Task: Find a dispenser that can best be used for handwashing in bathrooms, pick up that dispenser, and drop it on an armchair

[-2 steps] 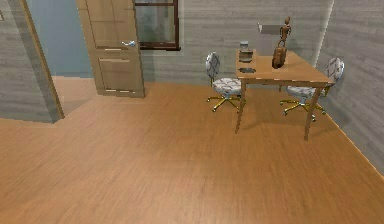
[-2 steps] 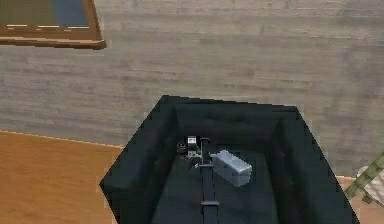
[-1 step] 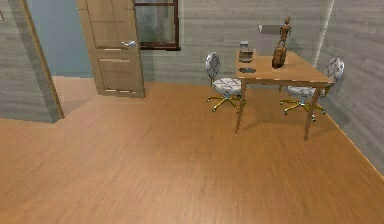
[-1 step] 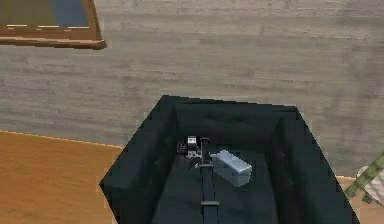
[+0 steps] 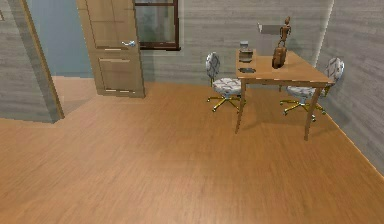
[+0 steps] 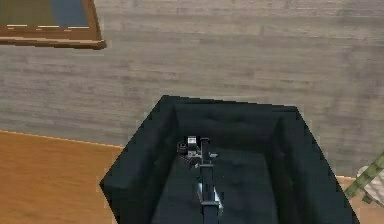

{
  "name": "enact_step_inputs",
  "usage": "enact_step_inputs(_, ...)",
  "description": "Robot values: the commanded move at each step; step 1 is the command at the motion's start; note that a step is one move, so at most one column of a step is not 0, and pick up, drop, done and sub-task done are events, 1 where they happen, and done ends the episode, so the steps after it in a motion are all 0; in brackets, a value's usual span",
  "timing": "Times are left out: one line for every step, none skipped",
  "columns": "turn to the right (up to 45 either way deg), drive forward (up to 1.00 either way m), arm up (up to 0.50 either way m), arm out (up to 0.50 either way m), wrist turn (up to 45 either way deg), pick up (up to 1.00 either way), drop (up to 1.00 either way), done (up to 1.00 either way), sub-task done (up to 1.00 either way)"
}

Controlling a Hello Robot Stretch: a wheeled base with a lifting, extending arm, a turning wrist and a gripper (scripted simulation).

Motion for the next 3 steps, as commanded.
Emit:
enact_step_inputs(0.0, 0.00, 0.10, 0.00, 0.0, 0.00, 0.00, 0.00, 0.00)
enact_step_inputs(0.0, 0.00, 0.00, -0.08, 0.0, 0.00, 0.00, 0.00, 0.00)
enact_step_inputs(0.0, 0.00, 0.00, 0.00, 0.0, 0.00, 0.00, 1.00, 0.00)
